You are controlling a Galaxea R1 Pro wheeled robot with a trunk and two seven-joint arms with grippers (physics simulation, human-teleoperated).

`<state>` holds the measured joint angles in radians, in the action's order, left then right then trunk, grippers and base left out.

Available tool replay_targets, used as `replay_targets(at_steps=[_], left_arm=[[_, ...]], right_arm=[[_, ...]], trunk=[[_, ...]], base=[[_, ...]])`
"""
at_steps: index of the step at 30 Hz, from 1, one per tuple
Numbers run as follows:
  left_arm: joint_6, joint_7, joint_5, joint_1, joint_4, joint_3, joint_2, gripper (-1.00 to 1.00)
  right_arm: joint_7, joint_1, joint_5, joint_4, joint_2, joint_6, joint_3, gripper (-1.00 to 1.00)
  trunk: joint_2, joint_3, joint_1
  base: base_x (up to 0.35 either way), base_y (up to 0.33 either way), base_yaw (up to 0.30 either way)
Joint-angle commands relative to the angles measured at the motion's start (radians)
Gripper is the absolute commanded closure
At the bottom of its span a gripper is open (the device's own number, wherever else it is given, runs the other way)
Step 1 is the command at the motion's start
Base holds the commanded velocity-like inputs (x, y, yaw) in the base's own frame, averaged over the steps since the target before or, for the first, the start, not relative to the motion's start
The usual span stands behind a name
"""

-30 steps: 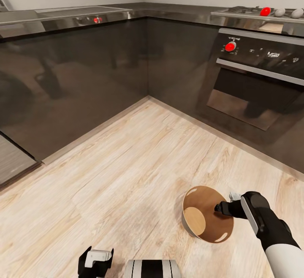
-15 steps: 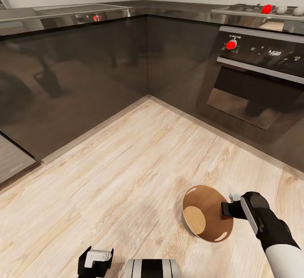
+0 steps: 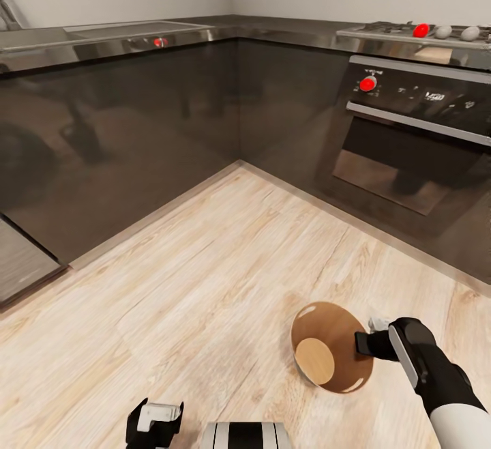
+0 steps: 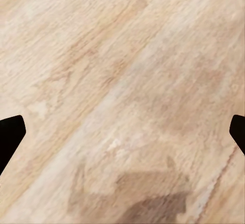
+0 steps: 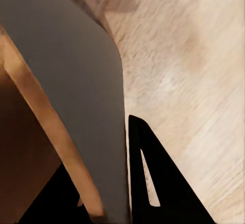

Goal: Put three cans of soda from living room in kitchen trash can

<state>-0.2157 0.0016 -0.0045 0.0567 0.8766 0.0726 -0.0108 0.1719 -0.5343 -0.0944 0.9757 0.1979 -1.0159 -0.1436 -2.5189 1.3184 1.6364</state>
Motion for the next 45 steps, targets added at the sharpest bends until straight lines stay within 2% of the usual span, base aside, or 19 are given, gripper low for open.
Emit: replay_targets(at_steps=[1,2,3,6,12,21,27,40,45], left_arm=[[0.006,0.000,0.000,0.000,0.000,0.000,0.000,-1.00],[0.014,0.000,0.000,0.000,0.001,0.001,0.000,-1.00],[0.032,0.000,0.000,0.000,0.001,0.001,0.000,-1.00],[0.033,0.000,0.000,0.000,0.001,0.001,0.000,-1.00],[0.033,0.000,0.000,0.000,0.001,0.001,0.000,-1.00],[0.033,0.001,0.000,0.000,0.000,0.001,0.001,-1.00],[0.033,0.000,0.000,0.000,0.000,0.001,0.000,-1.00],[0.032,0.000,0.000,0.000,0.000,0.001,-0.003,-1.00],[0.032,0.000,0.000,0.000,-0.001,0.001,-0.002,-1.00]], right_arm=[[-0.006,0.003,0.026,-0.001,-0.001,0.008,0.000,1.00],[-0.006,0.006,0.026,-0.001,-0.001,0.012,0.000,1.00],[-0.004,0.032,0.020,-0.031,-0.003,0.070,0.000,1.00],[0.014,0.034,0.020,-0.043,-0.002,0.097,0.000,1.00],[0.058,0.036,0.025,-0.049,0.002,0.109,-0.001,1.00],[0.063,0.036,0.029,-0.051,0.001,0.119,-0.001,1.00],[0.064,0.038,0.029,-0.071,0.002,0.189,-0.001,1.00],[0.066,0.040,0.027,-0.082,0.004,0.221,-0.001,1.00],[0.066,0.040,0.022,-0.082,-0.001,0.257,-0.001,1.00]], trunk=[[0.000,-0.004,0.000],[0.001,-0.008,-0.001],[0.001,-0.012,-0.001],[0.001,-0.023,-0.003],[0.003,-0.047,-0.005],[0.005,-0.081,-0.009],[0.006,-0.105,-0.012],[0.009,-0.155,-0.018],[0.011,-0.174,-0.020]], base=[[0.000,0.000,0.000],[0.000,0.000,0.000],[0.000,0.000,0.000],[0.000,0.000,0.000],[0.000,0.000,0.000],[0.000,0.000,0.000],[0.000,0.000,0.000],[0.000,0.000,0.000],[0.000,0.000,0.000]])
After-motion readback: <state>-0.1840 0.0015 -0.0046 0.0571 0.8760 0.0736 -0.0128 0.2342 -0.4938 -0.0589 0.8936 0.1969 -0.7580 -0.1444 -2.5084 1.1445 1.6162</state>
